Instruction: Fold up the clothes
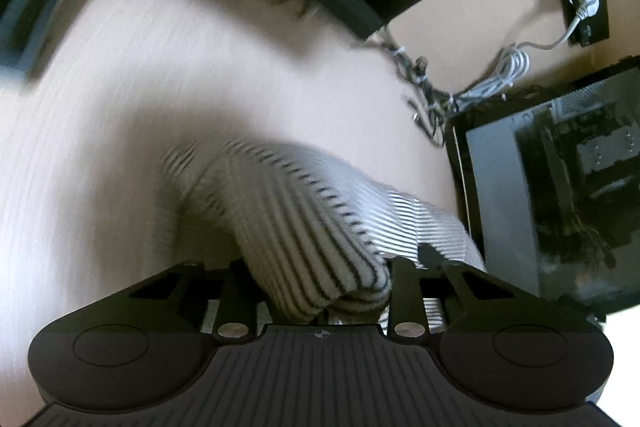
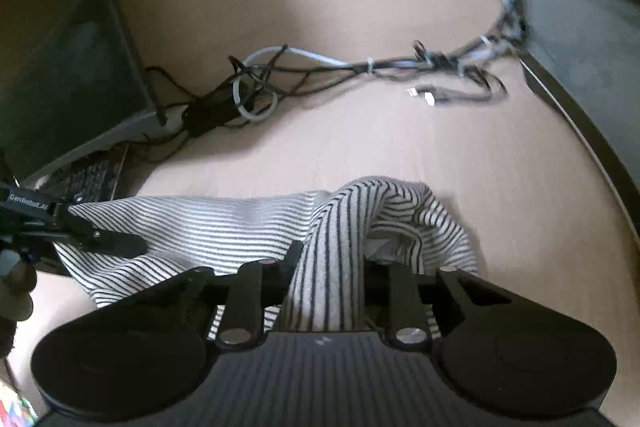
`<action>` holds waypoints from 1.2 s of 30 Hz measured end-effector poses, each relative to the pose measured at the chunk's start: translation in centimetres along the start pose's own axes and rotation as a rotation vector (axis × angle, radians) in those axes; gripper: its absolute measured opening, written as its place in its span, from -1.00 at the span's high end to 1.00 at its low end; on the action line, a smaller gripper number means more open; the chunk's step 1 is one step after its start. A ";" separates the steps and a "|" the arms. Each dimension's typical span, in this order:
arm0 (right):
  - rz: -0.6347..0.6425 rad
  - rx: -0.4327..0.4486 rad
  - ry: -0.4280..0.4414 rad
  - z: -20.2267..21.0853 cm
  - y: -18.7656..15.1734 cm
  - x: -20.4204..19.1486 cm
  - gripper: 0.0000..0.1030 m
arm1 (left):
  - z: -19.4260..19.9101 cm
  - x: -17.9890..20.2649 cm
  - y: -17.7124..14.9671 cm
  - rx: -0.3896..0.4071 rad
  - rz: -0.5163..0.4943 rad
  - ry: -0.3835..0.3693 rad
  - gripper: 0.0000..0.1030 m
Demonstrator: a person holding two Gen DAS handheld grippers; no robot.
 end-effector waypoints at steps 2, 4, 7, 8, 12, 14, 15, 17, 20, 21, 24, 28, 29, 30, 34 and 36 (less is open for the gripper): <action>0.015 0.029 0.005 -0.4 2.6 -0.2 0.63 | -0.1 1.7 1.6 0.025 -0.040 0.000 0.51; 0.022 0.074 0.032 1.3 4.1 0.1 0.63 | 1.6 3.9 1.4 0.048 -0.083 -0.043 0.51; 0.030 0.112 0.065 4.9 3.7 1.4 0.63 | 3.4 5.3 -1.4 0.051 -0.113 -0.102 0.50; 0.030 0.106 0.069 5.3 3.2 1.9 0.63 | 3.2 5.1 -2.5 0.038 -0.116 -0.098 0.49; 0.062 0.027 0.025 4.2 0.4 3.2 0.63 | 1.6 3.8 -6.4 -0.033 -0.090 -0.067 0.49; 0.089 0.006 -0.001 3.7 -0.7 3.5 0.63 | 0.5 2.8 -7.9 -0.069 -0.070 -0.044 0.47; 0.107 0.003 -0.019 3.5 -1.2 3.7 0.62 | 0.2 2.3 -8.4 -0.077 -0.066 -0.031 0.43; 0.145 -0.002 -0.054 3.0 -2.4 3.8 0.59 | 0.0 1.2 -8.7 -0.076 -0.035 -0.012 0.29; 0.184 -0.002 -0.122 2.2 -3.6 3.7 0.32 | 0.6 0.5 -8.3 -0.076 -0.006 -0.015 0.16; 0.193 0.006 -0.148 2.3 -3.7 3.6 0.23 | 0.9 0.8 -8.1 -0.076 -0.025 0.004 0.03; 0.244 0.029 -0.208 3.6 -3.2 2.9 0.11 | 3.1 1.8 -7.4 -0.037 -0.135 0.113 -0.34; 0.312 0.138 -0.321 6.6 -2.0 1.8 -0.14 | 6.8 3.2 -6.1 0.054 -0.201 0.134 -0.35; 0.304 0.171 -0.315 7.4 -1.7 1.6 -0.16 | 7.4 3.7 -5.8 0.069 -0.201 0.110 -0.34; 0.289 0.200 -0.290 8.1 -1.3 1.2 -0.12 | 7.5 4.3 -5.6 0.075 -0.205 0.077 -0.33; 0.210 0.185 -0.178 7.8 -0.7 0.4 0.18 | 5.1 6.3 -6.3 -0.001 -0.237 -0.059 -0.37; 0.164 0.074 -0.158 4.9 -1.8 0.8 0.18 | 2.4 5.5 -7.4 -0.084 -0.231 -0.060 -0.43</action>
Point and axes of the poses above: each gripper's, at about its wrist camera, not at the fingertips, and z roughly against the way its jaws point, x to its right, y to its top, the point moved 4 cm from there along -z, roughly the way its jaws point, and after that the axes turned 10 degrees about -y, right-handed, at the moved point
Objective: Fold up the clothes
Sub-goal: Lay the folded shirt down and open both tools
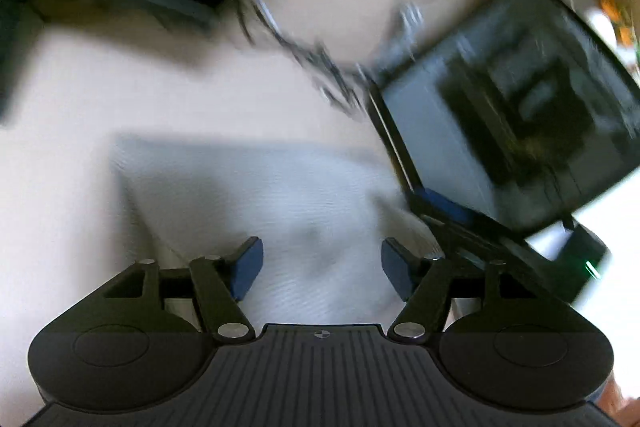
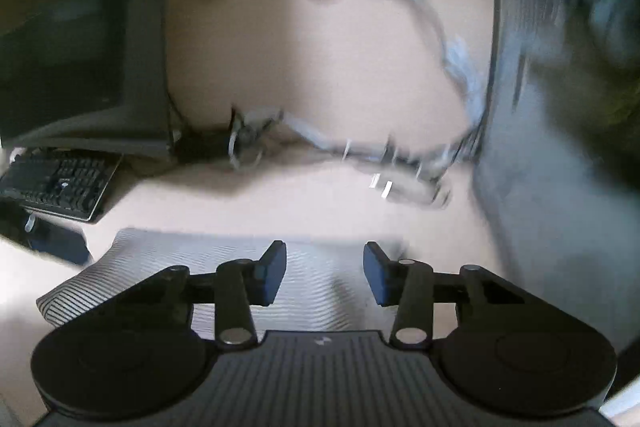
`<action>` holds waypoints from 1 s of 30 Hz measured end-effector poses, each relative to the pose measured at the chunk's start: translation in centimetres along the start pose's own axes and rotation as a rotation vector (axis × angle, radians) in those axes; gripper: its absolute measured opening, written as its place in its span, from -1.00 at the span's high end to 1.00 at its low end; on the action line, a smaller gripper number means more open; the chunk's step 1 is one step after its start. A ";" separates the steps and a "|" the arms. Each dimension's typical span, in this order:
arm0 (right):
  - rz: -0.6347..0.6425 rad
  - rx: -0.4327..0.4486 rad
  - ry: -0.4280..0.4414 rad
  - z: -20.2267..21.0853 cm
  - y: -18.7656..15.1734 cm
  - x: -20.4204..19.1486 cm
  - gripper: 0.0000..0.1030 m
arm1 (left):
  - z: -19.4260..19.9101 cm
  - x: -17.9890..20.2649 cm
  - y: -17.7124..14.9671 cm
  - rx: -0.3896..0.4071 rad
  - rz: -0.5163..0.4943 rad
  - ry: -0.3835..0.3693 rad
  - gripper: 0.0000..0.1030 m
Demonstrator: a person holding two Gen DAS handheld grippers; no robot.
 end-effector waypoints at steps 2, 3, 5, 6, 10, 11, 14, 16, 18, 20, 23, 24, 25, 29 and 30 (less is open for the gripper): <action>-0.033 -0.096 -0.014 -2.8 -2.5 -0.1 0.13 | -1.8 -1.3 -1.1 -0.043 -0.008 0.034 -0.38; -0.048 -0.072 -0.029 -2.8 -3.2 -0.4 0.12 | -2.1 -1.6 -1.4 -0.031 -0.030 0.025 -0.42; -0.060 -0.066 -0.056 -1.9 -3.6 -1.0 0.11 | -2.0 -2.0 -1.5 -0.028 -0.028 0.006 -0.43; -0.080 -0.078 -0.056 -1.5 -3.7 -1.1 0.07 | -2.0 -2.2 -1.2 -0.027 -0.007 -0.003 -0.43; -0.153 -0.106 -0.068 -0.3 -4.8 -1.3 0.03 | -2.6 -2.7 -0.4 -0.026 0.018 -0.036 -0.43; -0.178 -0.112 -0.073 0.2 -5.1 -1.4 -0.01 | -2.7 -2.8 -0.3 -0.026 0.017 -0.043 -0.43; -0.247 -0.126 -0.088 1.4 -6.1 -2.0 -0.08 | -2.5 -2.7 -0.1 -0.034 -0.013 -0.050 -0.43; -0.255 -0.143 -0.104 2.4 -6.8 -2.8 -0.19 | -2.2 -2.8 -0.3 -0.042 -0.032 -0.051 -0.43; -0.255 -0.164 -0.116 3.3 -7.3 -3.7 -0.28 | -2.2 -2.8 -0.2 -0.051 -0.047 -0.055 -0.46; -0.246 -0.179 -0.123 4.1 -7.7 -4.8 -0.40 | -2.3 -2.9 0.1 -0.051 -0.054 -0.062 -0.47; -0.235 -0.199 -0.084 5.0 -7.9 -6.4 -0.78 | -2.3 -3.4 0.6 -0.041 -0.034 -0.078 -0.47; -0.218 -0.201 -0.071 5.1 -7.9 -6.8 -0.91 | -2.2 -3.5 0.7 -0.034 -0.016 -0.088 -0.47; -0.200 -0.201 -0.063 5.2 -7.9 -7.2 -0.94 | -1.9 -3.7 0.8 -0.025 0.002 -0.097 -0.47; -0.173 -0.133 -0.039 6.5 -6.7 -6.4 -0.94 | 0.0 -3.2 0.2 0.019 0.018 -0.089 -0.59; -0.169 -0.090 -0.039 7.1 -6.0 -5.7 -1.00 | 0.6 -2.8 -0.1 0.031 0.011 -0.081 -0.66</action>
Point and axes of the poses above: each gripper's, at about its wrist camera, not at the fingertips, and z roughly against the way its jaws point, x to its right, y to its top, the point moved 4 cm from there along -z, roughly the way its jaws point, and after that the axes turned 10 degrees about -y, right-handed, at the moved point
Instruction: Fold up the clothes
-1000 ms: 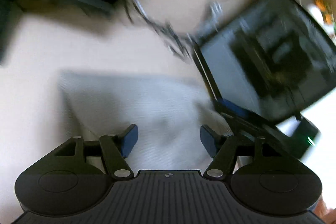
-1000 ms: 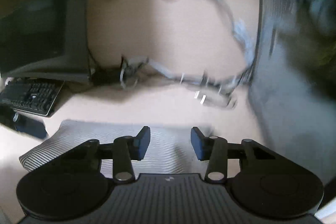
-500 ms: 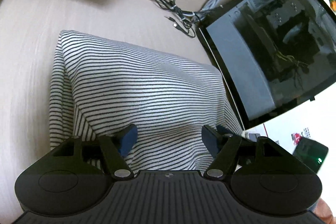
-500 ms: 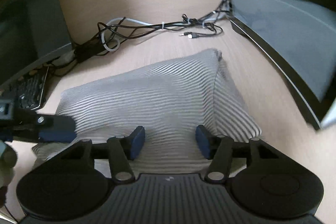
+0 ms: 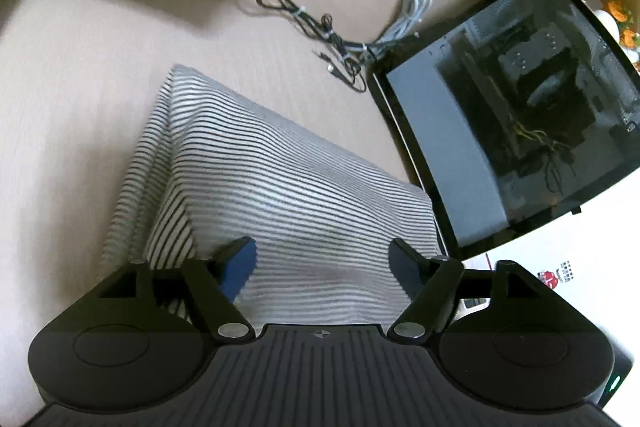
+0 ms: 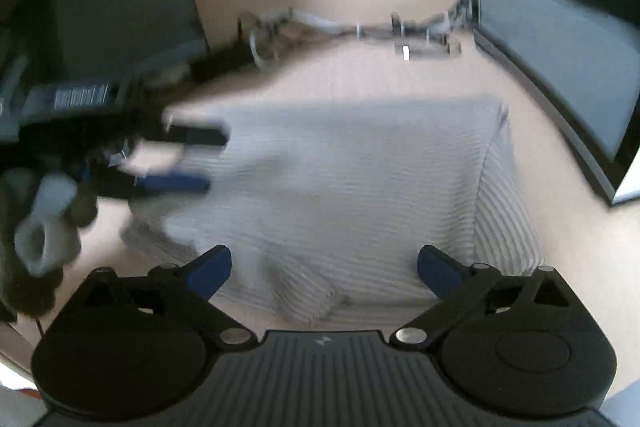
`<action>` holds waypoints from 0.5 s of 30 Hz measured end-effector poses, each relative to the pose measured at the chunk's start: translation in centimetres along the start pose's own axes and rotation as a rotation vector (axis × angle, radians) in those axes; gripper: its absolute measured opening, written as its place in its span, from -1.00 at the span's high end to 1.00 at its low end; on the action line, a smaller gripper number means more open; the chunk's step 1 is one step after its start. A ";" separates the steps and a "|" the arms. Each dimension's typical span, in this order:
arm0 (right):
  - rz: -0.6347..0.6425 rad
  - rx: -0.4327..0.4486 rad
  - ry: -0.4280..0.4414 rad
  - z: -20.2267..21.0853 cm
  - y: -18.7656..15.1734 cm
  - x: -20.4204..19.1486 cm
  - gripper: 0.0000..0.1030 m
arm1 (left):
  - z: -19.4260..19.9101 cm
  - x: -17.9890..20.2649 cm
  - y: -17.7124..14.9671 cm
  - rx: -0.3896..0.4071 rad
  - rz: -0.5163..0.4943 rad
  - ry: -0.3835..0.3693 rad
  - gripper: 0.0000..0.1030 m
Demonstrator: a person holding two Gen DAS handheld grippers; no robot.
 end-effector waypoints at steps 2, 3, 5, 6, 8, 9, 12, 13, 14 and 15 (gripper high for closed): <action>0.041 0.092 -0.011 1.1 1.6 1.4 -1.00 | 0.8 0.8 -0.8 0.025 0.006 0.010 -0.68; 0.074 0.124 -0.028 1.3 2.4 2.1 -1.00 | 0.9 1.2 -1.2 0.039 0.025 0.013 -0.68; 0.143 0.159 -0.075 0.9 3.6 3.3 -1.00 | 1.2 1.9 -2.2 0.069 0.068 0.014 -0.69; 0.165 0.164 -0.090 0.5 4.1 3.9 -1.00 | 1.1 2.3 -2.8 0.083 0.096 0.008 -0.70; 0.175 0.167 -0.067 -1.0 4.8 4.8 -1.00 | 0.6 2.9 -4.1 0.104 0.146 0.004 -0.70; 0.183 0.167 -0.053 -1.9 5.3 5.0 -1.00 | 0.3 3.1 -4.6 0.111 0.166 0.013 -0.70; 0.222 0.163 -0.025 -4.9 6.6 4.7 -1.00 | -0.8 3.3 -5.1 0.143 0.192 0.084 -0.61; 0.234 0.147 -0.035 -6.2 7.0 4.7 -1.00 | -1.1 3.4 -5.2 0.154 0.199 0.110 -0.56; 0.242 0.112 -0.051 -7.6 7.2 4.7 -1.00 | -1.5 3.4 -5.2 0.160 0.200 0.132 -0.40; 0.248 0.070 -0.060 -9.0 7.3 4.8 -1.00 | -1.8 3.3 -5.0 0.160 0.197 0.157 -0.20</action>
Point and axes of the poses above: each gripper's, at about its wrist camera, not at the fingertips, and z roughly against the way its jaws point, x to its right, y to its top, the point moved 4 cm from there along -z, roughly the way its jaws point, and after that the axes turned 10 degrees about -y, right-handed, at the moved point
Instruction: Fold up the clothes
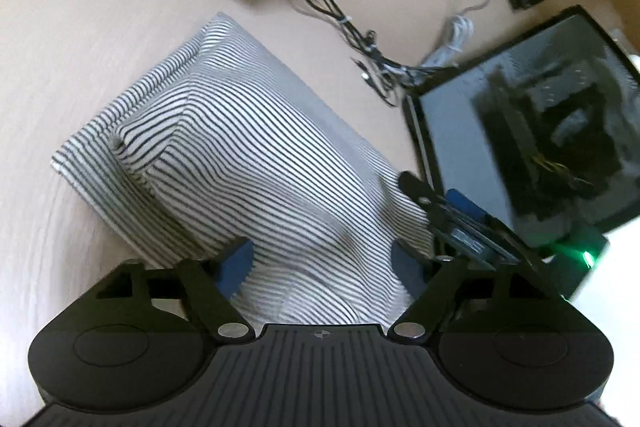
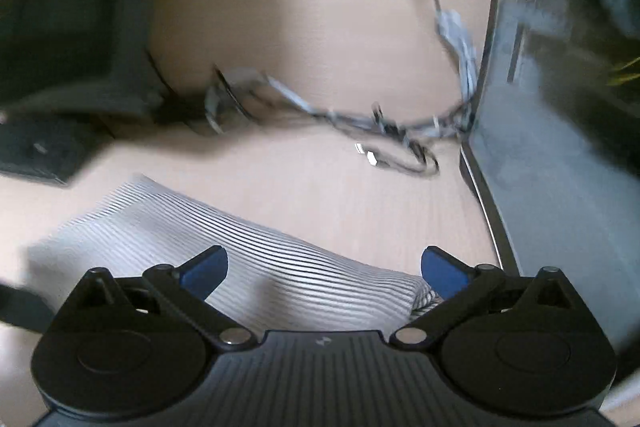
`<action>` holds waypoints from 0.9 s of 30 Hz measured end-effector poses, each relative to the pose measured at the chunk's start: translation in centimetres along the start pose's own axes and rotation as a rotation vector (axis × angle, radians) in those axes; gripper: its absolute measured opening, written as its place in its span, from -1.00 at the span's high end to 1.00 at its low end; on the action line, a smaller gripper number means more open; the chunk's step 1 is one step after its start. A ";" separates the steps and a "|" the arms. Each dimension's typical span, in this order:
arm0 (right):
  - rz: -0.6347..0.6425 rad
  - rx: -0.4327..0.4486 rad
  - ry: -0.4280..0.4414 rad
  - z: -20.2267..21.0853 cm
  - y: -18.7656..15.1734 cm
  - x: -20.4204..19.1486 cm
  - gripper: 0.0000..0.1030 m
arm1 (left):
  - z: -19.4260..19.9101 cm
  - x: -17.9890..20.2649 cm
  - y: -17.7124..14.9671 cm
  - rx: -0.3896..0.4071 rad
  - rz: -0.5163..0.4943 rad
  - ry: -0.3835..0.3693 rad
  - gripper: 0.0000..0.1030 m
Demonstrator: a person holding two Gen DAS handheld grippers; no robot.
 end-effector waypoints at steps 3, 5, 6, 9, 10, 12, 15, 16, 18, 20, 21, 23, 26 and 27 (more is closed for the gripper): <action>0.007 -0.065 0.048 -2.1 -1.4 -0.1 -1.00 | -1.0 0.1 0.7 -0.007 -0.025 0.065 -0.11; -0.031 -0.069 0.081 -1.8 -2.2 0.5 -1.00 | -1.6 0.2 1.2 -0.026 -0.055 0.084 -0.11; -0.062 -0.077 0.094 -1.5 -2.6 0.7 -1.00 | -1.9 0.3 1.5 -0.037 -0.075 0.091 -0.11; -0.146 -0.095 0.098 -0.1 -4.0 1.3 -1.00 | -3.3 0.3 3.1 -0.067 -0.154 0.087 -0.14; -0.166 -0.096 0.087 0.7 -4.6 1.3 -1.00 | -3.8 0.3 3.8 -0.070 -0.182 0.084 -0.14; -0.183 -0.104 0.079 2.0 -5.7 0.5 -1.00 | -4.6 0.1 5.3 -0.060 -0.221 0.090 -0.14; -0.107 -0.100 0.098 4.0 -7.1 -2.4 -1.00 | -5.4 -0.2 7.4 -0.033 -0.258 0.112 -0.14; -0.066 -0.097 0.107 4.6 -7.6 -3.6 -1.00 | -5.4 -0.2 7.7 -0.028 -0.257 0.121 -0.14; -0.063 -0.102 0.128 5.3 -7.6 -4.3 -1.00 | -5.1 0.1 7.9 -0.024 -0.272 0.134 -0.24; -0.118 -0.073 0.140 6.4 -7.0 -2.8 -1.00 | -4.2 1.1 7.1 -0.039 -0.328 0.138 -0.36; -0.141 -0.045 0.135 7.1 -6.7 -2.0 -1.00 | -3.7 1.5 6.7 -0.046 -0.355 0.139 -0.37; -0.134 0.031 0.104 8.5 -6.1 -0.6 -0.84 | -2.8 2.5 5.3 -0.069 -0.417 0.116 -0.34; -0.010 0.093 0.042 8.6 -5.6 -0.3 0.06 | -2.2 3.4 2.5 -0.131 -0.485 0.093 -0.12; 0.011 0.095 0.024 8.1 -5.6 -0.4 0.14 | -2.2 3.5 1.5 -0.153 -0.500 0.096 -0.09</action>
Point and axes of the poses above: each gripper's, at about its wrist camera, not at the fingertips, and z roughly against the way its jaws point, x to its right, y to its top, the point moved 4 cm from there along -z, roughly the way its jaws point, and after that the axes turned 10 degrees about -y, right-handed, at the moved point
